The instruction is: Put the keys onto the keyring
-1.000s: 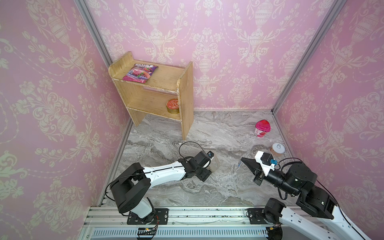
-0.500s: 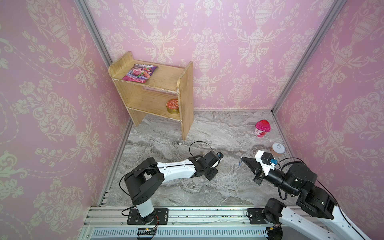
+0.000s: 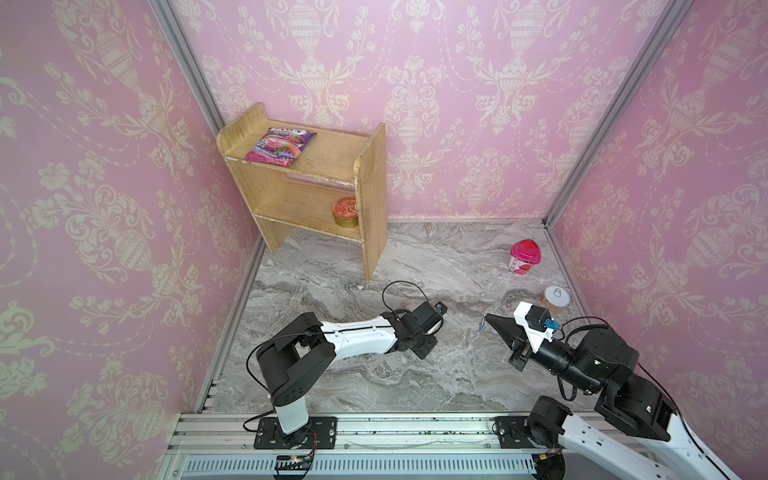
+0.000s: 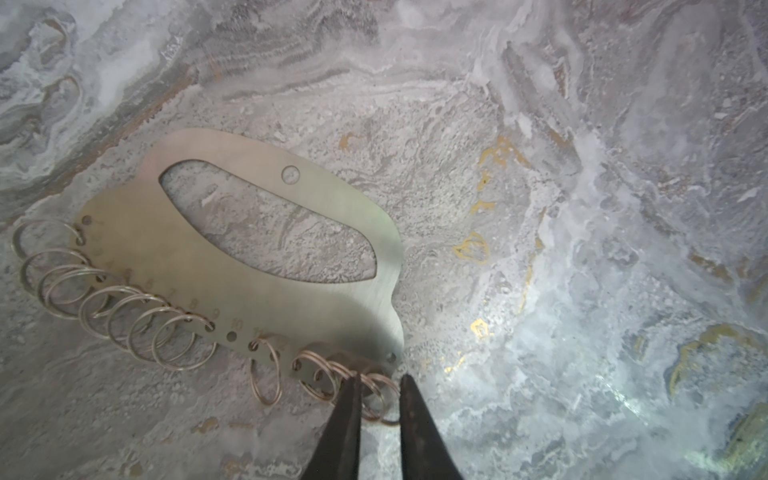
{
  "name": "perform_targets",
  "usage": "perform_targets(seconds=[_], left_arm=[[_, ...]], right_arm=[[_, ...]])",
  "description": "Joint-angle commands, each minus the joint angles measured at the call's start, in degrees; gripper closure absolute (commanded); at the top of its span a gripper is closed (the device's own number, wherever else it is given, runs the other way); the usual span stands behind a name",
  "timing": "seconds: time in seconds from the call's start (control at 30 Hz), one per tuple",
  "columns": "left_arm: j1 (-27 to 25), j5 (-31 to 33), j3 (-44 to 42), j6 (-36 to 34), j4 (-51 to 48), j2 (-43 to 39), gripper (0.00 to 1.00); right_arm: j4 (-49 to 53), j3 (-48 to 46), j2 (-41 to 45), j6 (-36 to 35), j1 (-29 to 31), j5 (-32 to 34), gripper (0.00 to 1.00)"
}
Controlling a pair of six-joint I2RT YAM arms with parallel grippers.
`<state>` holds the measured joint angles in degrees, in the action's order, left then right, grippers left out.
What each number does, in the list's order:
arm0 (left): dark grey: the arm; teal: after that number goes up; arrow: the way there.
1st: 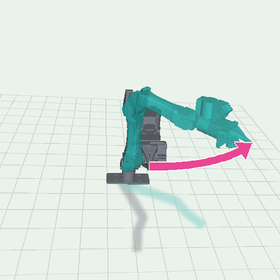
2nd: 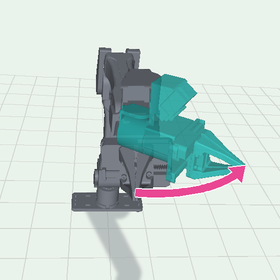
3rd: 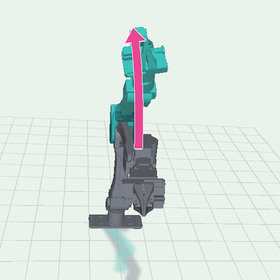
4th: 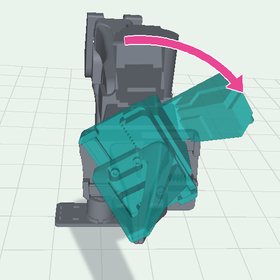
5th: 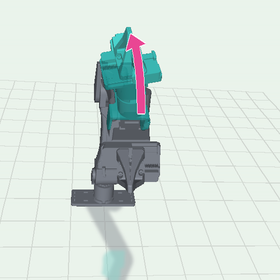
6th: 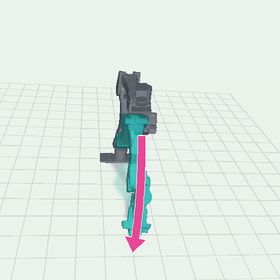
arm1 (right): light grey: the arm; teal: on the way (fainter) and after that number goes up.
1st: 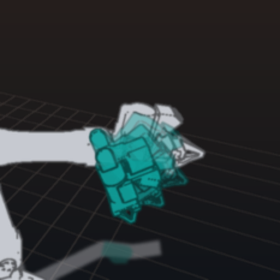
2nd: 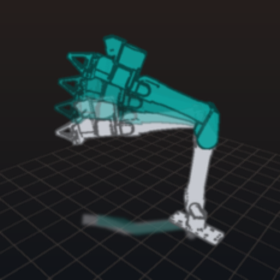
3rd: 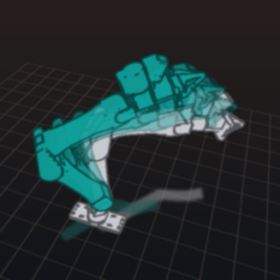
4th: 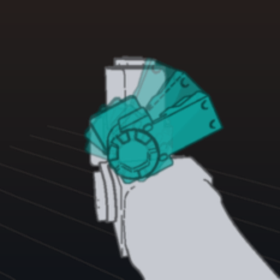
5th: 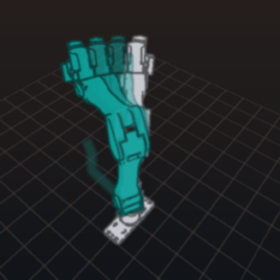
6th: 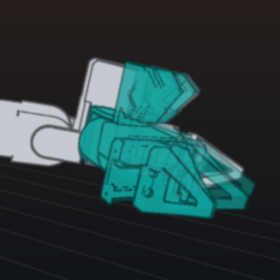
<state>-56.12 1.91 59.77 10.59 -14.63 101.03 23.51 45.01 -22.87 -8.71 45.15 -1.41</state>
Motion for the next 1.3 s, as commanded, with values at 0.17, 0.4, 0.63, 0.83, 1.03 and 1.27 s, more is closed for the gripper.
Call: perform_targets(seconds=[0.17, 0.4, 0.63, 0.83, 1.03, 1.27], left_arm=[[0.0, 4.7, 1.3, 2.2, -5.4, 1.2, 0.83], [1.1, 12.4, 0.6, 2.7, -7.9, -0.4, 0.82], [1.4, 8.0, -1.3, 1.8, -2.5, -2.6, 0.71], [1.3, 1.2, -0.1, 1.4, -1.7, -1.4, 0.49], [0.9, 7.1, 1.7, 0.7, -4.3, 0.5, 0.39], [0.6, 12.3, 3.2, -0.5, -5.1, 2.2, 0.35]], right_arm=[[0.0, 0.0, 0.5, 1.4, 0.0, 1.4, 1.0], [-0.1, 0.0, 0.4, 1.2, 0.0, 1.6, 1.0], [-0.2, -0.1, 0.6, 1.3, 0.0, 1.9, 1.0], [-0.3, 0.0, 0.7, 1.2, 0.0, 2.1, 1.0], [-0.3, -0.2, 1.1, 1.4, -0.1, 2.2, 1.0], [-0.4, -0.2, 1.2, 1.4, -0.1, 2.3, 1.0]])
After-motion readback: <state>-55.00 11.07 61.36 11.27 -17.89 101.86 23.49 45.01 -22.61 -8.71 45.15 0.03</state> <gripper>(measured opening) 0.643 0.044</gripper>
